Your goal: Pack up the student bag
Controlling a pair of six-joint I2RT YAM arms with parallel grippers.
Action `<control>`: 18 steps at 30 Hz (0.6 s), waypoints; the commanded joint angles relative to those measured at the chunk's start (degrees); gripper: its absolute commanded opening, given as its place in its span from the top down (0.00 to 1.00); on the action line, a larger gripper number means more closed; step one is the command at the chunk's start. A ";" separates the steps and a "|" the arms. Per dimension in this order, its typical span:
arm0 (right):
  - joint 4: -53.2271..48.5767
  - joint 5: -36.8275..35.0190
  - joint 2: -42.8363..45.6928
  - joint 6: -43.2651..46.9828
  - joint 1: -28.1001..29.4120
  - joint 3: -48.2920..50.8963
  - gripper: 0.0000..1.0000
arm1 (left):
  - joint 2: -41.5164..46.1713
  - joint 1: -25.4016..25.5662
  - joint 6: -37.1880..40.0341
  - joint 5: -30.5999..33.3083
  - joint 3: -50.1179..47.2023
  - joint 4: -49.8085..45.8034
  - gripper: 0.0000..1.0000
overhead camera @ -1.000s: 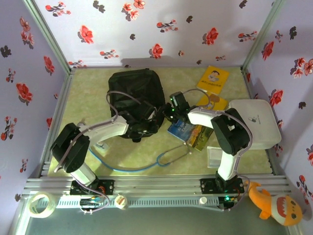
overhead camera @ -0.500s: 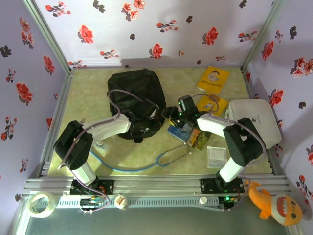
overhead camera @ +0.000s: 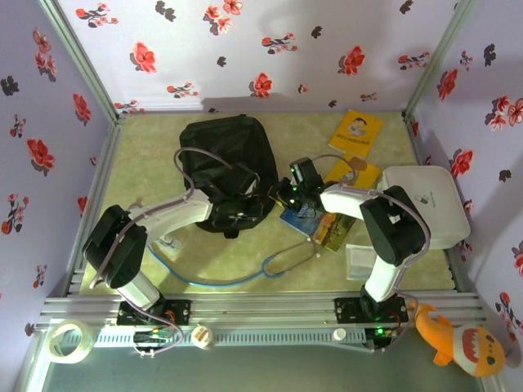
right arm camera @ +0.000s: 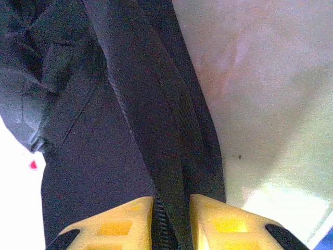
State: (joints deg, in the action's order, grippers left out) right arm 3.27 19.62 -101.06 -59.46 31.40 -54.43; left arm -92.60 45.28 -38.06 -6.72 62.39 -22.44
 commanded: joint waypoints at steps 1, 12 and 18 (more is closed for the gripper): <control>-6.43 -7.64 0.27 5.58 -0.35 -2.49 0.78 | 2.07 -1.47 5.24 1.85 0.23 -8.62 1.00; -11.82 -18.20 -1.25 11.38 -1.05 -6.81 0.86 | 2.80 -2.29 11.34 12.17 2.69 -22.06 1.00; -12.11 -20.22 -1.91 12.61 -1.65 -8.37 0.85 | 2.60 -2.82 11.11 13.72 3.50 -22.27 1.00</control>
State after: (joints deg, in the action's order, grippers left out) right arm -6.68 4.34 -101.97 -48.99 30.87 -60.99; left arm -91.02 43.09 -28.21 4.19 64.45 -41.23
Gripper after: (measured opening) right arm 0.147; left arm 0.048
